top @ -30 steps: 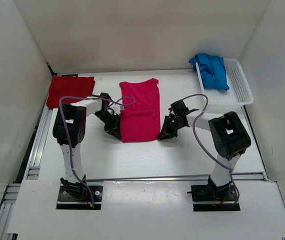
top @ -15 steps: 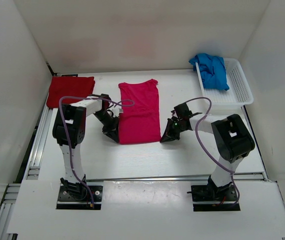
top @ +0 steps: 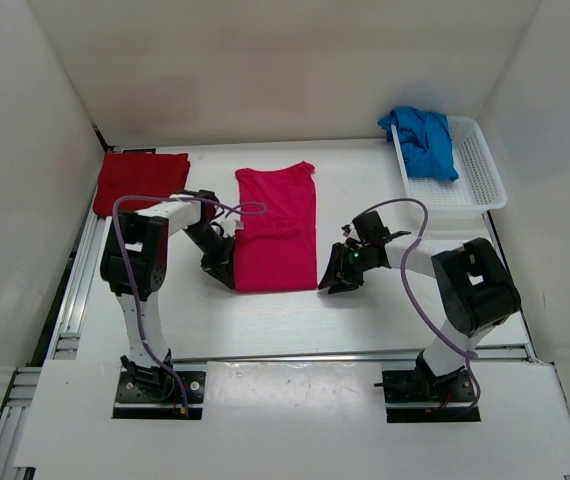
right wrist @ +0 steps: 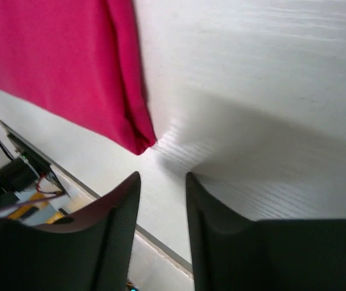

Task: Fold and stack the t-shirts
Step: Grab one side of the 2/3 rectangular tshirt with both arms

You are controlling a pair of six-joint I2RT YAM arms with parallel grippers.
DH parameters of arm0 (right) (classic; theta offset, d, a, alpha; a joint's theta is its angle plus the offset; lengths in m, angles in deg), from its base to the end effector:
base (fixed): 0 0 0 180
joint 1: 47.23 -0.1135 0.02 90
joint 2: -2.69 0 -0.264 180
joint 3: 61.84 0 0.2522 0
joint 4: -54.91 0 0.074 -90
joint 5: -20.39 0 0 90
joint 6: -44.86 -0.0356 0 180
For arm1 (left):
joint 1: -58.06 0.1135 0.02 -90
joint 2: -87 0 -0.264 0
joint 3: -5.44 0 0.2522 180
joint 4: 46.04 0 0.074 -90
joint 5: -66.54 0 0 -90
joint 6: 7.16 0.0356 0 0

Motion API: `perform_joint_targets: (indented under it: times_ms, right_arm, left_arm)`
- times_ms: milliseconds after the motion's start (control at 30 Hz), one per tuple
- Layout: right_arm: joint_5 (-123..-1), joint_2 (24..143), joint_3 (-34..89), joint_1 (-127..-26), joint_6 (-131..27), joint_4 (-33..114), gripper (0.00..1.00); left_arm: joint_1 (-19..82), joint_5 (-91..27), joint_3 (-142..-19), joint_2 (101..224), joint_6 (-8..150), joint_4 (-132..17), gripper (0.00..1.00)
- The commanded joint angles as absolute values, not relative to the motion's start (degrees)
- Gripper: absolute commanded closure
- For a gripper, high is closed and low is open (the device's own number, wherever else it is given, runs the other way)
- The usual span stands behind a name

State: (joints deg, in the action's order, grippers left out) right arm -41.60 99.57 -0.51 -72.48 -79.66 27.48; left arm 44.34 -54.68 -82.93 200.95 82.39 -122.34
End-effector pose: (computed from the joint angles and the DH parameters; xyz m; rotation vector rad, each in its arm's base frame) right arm 0.2685 0.1451 0.1350 0.0595 2.8274 0.9484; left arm 0.3193 -0.0969 0.1437 -0.2410 -2.7710 0.7352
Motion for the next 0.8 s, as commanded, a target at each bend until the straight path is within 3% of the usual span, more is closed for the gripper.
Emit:
perform_joint_targets:
  times_ms: [0,100,500,533,700,767]
  right_arm:
    - [-41.23,98.05,-1.50,-72.54,-77.22,27.34,0.56]
    - [-39.47,100.06,0.95,-73.15,-77.83,27.88,0.53]
    - [-37.70,107.10,5.80,-77.46,-79.06,25.33,0.55]
    - [-37.70,107.10,5.80,-77.46,-79.06,24.81,0.58]
    - [-37.79,107.10,5.27,-77.46,-79.06,24.80,1.00]
    - [-37.79,105.70,5.27,-77.46,-79.06,24.80,1.00]
  left_arm:
    - [44.52,-54.93,-81.71,197.39,82.84,-122.38,0.89]
    - [44.52,-54.93,-81.18,197.39,82.84,-122.38,0.89]
    - [44.52,-54.93,-81.18,195.81,82.84,-122.38,0.89]
    - [44.52,-54.93,-80.57,195.81,82.84,-122.38,0.89]
    - [44.52,-54.93,-80.56,194.66,82.84,-121.85,0.89]
    - [44.52,-54.32,-80.56,193.27,82.84,-123.69,0.89]
